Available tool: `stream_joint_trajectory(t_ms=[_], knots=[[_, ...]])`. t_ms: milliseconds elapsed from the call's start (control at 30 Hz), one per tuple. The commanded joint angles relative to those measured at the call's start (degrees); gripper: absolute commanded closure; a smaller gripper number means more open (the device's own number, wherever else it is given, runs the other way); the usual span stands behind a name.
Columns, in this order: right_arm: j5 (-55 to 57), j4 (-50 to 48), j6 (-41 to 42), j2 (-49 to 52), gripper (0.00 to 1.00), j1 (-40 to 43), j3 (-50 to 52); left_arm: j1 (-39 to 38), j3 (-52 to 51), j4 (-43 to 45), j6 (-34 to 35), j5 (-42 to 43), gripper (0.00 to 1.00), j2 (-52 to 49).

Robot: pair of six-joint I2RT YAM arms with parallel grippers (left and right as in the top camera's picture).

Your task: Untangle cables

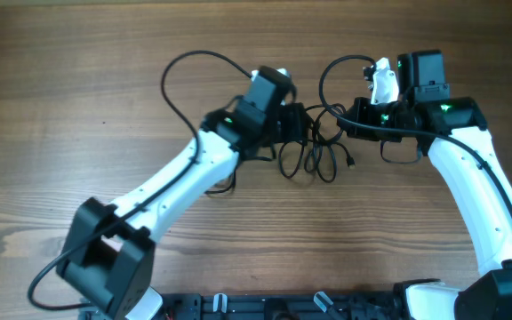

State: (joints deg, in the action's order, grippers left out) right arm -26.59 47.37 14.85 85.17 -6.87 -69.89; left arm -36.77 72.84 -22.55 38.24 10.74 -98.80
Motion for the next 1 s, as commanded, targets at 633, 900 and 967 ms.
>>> stream_joint_trajectory(t_ms=[633,900,967], knots=[[-1.3,-0.2,-1.2,0.1,0.96,-0.3,0.3,-3.9,0.6,6.3,12.0,-10.4,0.72,-6.0],[-1.3,-0.2,-1.4,0.1,0.95,-0.3,0.3,-4.4,0.6,6.3,12.0,-10.4,0.92,-7.8],[-1.3,-0.2,-1.4,0.1,0.95,-0.3,0.3,-4.3,0.6,6.3,12.0,-10.5,0.96,-7.8]])
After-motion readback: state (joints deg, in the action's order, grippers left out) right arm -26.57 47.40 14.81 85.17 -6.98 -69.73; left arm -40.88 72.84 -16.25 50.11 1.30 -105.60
